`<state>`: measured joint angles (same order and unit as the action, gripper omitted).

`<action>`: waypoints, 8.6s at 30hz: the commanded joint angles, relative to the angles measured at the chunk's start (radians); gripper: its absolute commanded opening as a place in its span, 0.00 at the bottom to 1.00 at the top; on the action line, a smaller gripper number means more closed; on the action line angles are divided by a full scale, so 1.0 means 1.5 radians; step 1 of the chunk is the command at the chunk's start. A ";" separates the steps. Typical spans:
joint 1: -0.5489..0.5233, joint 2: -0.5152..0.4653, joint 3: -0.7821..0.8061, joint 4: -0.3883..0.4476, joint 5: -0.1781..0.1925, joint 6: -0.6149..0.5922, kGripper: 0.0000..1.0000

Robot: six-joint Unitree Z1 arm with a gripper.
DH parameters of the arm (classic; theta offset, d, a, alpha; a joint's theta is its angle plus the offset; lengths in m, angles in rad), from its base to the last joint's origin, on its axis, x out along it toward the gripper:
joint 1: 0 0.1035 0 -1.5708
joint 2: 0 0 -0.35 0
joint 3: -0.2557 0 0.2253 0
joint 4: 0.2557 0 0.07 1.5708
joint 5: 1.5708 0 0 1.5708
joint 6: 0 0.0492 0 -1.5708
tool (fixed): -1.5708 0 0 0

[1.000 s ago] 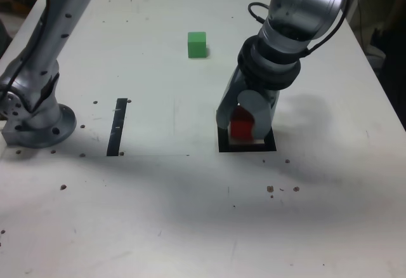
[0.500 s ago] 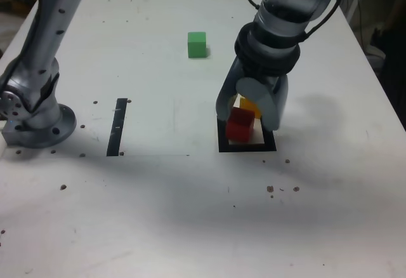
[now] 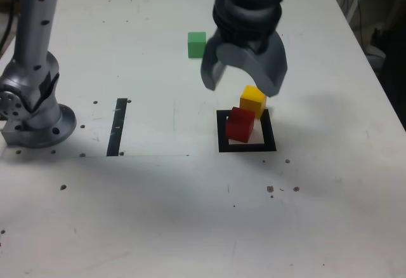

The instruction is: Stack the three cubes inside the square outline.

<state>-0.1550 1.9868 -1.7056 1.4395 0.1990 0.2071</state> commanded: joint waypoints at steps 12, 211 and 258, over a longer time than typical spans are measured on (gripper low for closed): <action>0.117 0.029 -0.022 0.001 -0.002 0.115 0.96; 0.464 -0.029 0.201 -0.183 0.051 0.180 0.99; 0.486 0.049 0.196 -0.265 0.010 0.241 0.09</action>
<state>0.5748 2.0766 -1.4100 1.0392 0.2128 0.5665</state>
